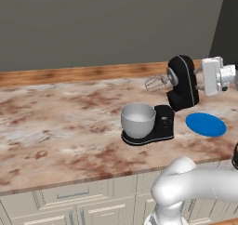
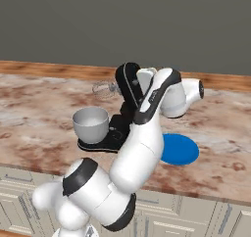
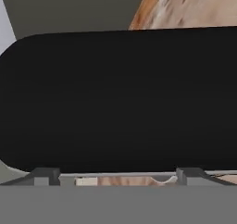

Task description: Add butter and sugar cubes to the stand mixer bowl and then turn on the stand mixer to begin making frosting.

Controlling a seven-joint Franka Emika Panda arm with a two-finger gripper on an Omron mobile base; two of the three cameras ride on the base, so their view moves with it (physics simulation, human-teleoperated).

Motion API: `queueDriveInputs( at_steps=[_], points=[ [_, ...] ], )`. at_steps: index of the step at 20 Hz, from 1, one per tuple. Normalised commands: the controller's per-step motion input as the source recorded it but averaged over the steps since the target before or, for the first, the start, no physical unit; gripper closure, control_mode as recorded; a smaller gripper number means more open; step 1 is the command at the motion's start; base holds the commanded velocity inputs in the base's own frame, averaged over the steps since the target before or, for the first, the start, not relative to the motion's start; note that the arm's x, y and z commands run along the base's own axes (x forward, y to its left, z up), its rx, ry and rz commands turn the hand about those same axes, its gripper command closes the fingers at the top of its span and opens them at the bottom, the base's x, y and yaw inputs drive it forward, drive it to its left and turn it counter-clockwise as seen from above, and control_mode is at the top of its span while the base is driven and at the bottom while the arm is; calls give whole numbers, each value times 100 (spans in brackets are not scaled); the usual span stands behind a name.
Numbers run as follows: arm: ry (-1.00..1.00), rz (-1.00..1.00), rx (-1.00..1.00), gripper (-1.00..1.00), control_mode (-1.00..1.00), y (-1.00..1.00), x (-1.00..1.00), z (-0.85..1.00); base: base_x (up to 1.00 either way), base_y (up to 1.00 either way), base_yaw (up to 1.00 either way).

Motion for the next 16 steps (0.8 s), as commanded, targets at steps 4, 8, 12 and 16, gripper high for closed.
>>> queueDriveInputs(
  at_steps=[4, 8, 12, 16],
  points=[
    [0, 0, -24, -100, -100, 100, -19, 0, 0, 0, 0],
    [0, 0, -28, -100, -100, 100, -1, 0, 0, 0, 0],
    [0, -2, -28, -100, -100, 100, 1, 0, 0, 0, 0],
    [0, -2, -20, -100, -100, 71, 39, 0, 0, 0, 0]
  ],
)
